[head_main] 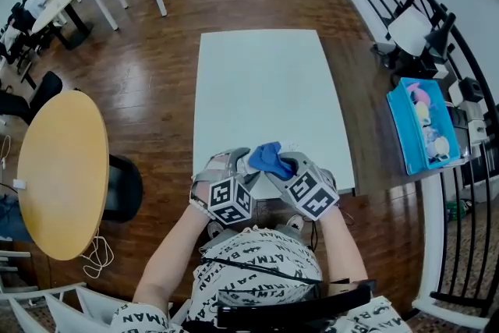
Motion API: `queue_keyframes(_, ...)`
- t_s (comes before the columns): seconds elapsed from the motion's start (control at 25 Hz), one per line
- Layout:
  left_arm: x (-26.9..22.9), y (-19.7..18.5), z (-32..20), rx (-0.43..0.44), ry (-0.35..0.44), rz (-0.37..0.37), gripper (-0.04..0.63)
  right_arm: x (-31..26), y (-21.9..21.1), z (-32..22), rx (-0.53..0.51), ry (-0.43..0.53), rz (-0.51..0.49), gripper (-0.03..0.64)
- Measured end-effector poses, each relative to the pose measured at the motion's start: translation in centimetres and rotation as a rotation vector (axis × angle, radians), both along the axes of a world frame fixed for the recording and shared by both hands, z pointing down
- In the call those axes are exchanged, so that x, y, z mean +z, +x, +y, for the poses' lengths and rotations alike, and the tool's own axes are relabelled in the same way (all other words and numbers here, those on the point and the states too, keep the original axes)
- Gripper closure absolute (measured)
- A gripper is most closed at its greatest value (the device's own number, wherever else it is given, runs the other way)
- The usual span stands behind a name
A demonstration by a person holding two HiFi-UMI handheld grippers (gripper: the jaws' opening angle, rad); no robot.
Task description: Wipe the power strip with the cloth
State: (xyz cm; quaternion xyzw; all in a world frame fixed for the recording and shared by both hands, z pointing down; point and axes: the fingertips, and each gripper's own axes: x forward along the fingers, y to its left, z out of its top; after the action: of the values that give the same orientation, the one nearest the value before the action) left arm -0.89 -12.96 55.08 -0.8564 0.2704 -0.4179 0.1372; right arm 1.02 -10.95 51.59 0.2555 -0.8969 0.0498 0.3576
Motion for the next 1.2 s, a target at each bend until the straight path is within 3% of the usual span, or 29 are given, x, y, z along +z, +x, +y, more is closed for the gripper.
queue_keyframes(0.12,-0.3,0.1,0.2,0.024,0.02,0.01,0.313,-0.5,-1.7,1.2,-0.067,-0.084,-0.101,0.482)
queue_keyframes(0.24,-0.8,0.5,1.1,0.083,0.052,0.006,0.313,-0.8,-2.5,2.4,-0.148,-0.15,-0.138,0.482)
queue_keyframes(0.36,-1.0,0.6,1.7,0.106,0.062,0.014,0.313,-1.7,-2.6,3.3,-0.222,-0.177,-0.176,0.482)
queue_keyframes(0.48,-1.2,0.1,1.4,0.08,0.066,0.02,0.313,-3.2,-1.6,3.1,-0.214,-0.169,-0.237,0.482)
queue_keyframes(0.68,-1.5,-0.5,1.5,0.084,0.074,0.017,0.313,-3.6,0.7,2.7,-0.189,-0.141,-0.16,0.482)
queue_keyframes(0.96,-1.9,0.9,2.9,0.13,0.093,0.024,0.313,-1.9,-2.3,4.4,-0.27,-0.136,-0.073,0.481)
queue_keyframes(1.2,-2.4,-0.1,2.9,0.11,0.096,0.045,0.313,-1.4,-0.5,2.8,-0.176,-0.104,0.0,0.48)
